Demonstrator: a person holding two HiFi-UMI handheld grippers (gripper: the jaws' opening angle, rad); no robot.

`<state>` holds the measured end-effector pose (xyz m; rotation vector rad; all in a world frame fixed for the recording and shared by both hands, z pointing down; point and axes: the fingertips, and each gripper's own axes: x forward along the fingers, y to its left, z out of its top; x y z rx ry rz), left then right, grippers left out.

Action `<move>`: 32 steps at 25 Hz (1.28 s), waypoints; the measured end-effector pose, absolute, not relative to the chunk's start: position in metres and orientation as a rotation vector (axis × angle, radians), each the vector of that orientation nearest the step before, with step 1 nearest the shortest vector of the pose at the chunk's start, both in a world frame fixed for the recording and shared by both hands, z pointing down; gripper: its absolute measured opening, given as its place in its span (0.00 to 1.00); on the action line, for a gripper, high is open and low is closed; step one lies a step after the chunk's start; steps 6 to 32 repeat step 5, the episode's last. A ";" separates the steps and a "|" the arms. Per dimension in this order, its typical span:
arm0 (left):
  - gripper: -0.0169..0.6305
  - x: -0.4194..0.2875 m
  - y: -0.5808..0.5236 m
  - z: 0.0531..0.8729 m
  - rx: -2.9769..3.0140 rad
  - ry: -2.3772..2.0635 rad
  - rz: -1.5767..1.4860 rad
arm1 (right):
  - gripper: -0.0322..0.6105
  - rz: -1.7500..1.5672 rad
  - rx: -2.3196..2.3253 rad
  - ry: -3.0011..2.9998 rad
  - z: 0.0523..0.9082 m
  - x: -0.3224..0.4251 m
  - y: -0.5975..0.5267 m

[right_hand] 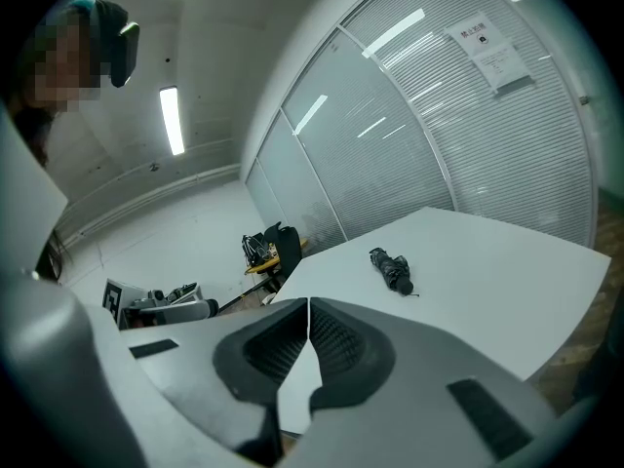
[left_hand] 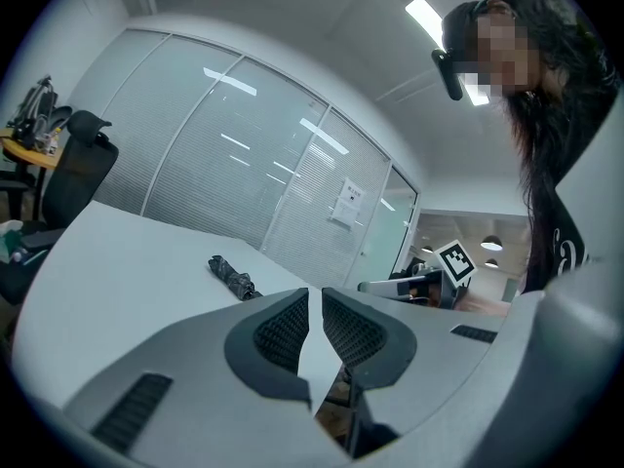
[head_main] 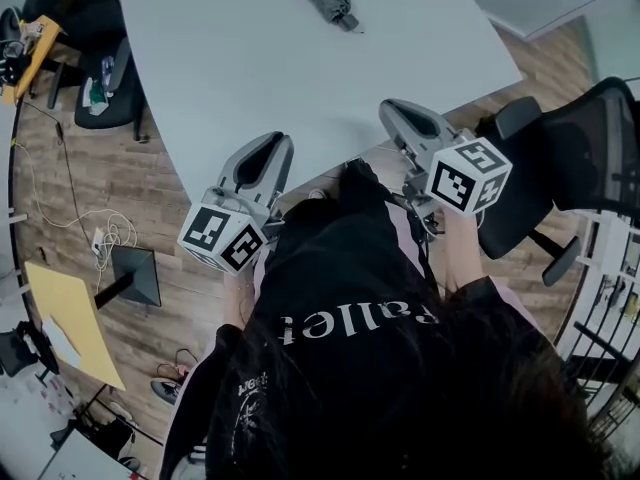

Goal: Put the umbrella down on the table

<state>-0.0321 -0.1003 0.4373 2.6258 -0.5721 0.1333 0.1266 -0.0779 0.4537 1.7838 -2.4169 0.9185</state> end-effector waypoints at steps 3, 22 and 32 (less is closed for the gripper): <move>0.12 -0.032 -0.104 0.439 2.624 -0.575 0.133 | 0.09 0.918 1.784 -2.416 0.453 0.129 -0.081; 0.12 -0.031 -0.108 0.440 2.623 -0.575 0.132 | 0.09 0.920 1.787 -2.416 0.453 0.131 -0.084; 0.12 -0.031 -0.108 0.440 2.623 -0.575 0.132 | 0.09 0.920 1.787 -2.416 0.453 0.131 -0.084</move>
